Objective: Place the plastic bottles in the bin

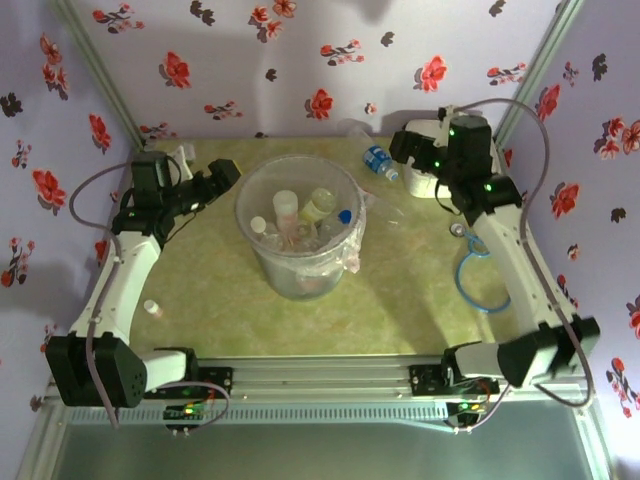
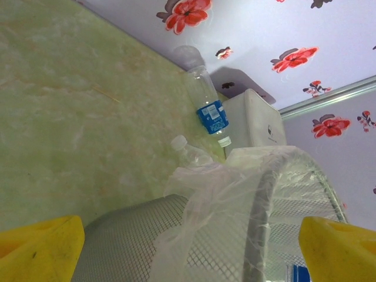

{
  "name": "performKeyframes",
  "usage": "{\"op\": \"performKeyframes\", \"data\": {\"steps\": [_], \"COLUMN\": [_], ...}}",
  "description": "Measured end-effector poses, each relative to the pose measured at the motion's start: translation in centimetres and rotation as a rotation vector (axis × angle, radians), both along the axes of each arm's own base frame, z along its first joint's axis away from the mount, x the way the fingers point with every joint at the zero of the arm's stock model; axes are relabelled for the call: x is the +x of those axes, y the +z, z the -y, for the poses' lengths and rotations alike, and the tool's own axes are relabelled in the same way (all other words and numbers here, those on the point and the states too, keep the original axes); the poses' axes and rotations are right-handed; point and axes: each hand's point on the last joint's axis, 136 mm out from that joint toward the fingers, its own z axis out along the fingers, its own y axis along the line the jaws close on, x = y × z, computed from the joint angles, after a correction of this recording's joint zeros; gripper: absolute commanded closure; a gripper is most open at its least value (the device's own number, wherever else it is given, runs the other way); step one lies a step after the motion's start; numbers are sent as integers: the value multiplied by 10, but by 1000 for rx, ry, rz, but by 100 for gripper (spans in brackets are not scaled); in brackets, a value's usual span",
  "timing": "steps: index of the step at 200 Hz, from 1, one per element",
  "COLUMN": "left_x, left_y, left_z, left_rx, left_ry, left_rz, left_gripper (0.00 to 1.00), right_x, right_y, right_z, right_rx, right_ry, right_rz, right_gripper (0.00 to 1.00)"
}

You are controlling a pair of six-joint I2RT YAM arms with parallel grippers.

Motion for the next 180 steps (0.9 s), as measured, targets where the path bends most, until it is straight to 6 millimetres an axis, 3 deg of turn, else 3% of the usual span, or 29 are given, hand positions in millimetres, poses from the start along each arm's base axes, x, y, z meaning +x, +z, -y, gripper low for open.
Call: {"op": "performKeyframes", "data": {"steps": [16, 52, 72, 107, 127, 158, 180], "left_x": [0, -5, -13, -19, -19, -20, -20], "left_y": [-1, 3, 10, 16, 13, 13, 13], "left_z": [0, -1, -2, -2, -3, -3, -3], "left_rx": [2, 13, 22, 37, 43, 46, 46], "left_ry": [3, 0, -6, -14, -18, -19, -19], "left_rz": [-1, 11, 30, 54, 47, 46, 46], "left_gripper": [5, 5, 5, 5, 5, 5, 5], "right_x": [35, 105, 134, 173, 189, 212, 222], "right_y": [-28, -122, -164, -219, -240, -238, -249], "right_z": [-5, -18, -20, -22, -24, -29, -32], "right_rx": [-74, -217, -269, -324, -337, -347, -348], "right_ry": [23, 77, 75, 59, 49, 37, 38], "right_rz": [-57, -216, -268, -317, -327, -287, -292], "right_gripper": [10, 16, 17, 10, 6, 4, 4]}}
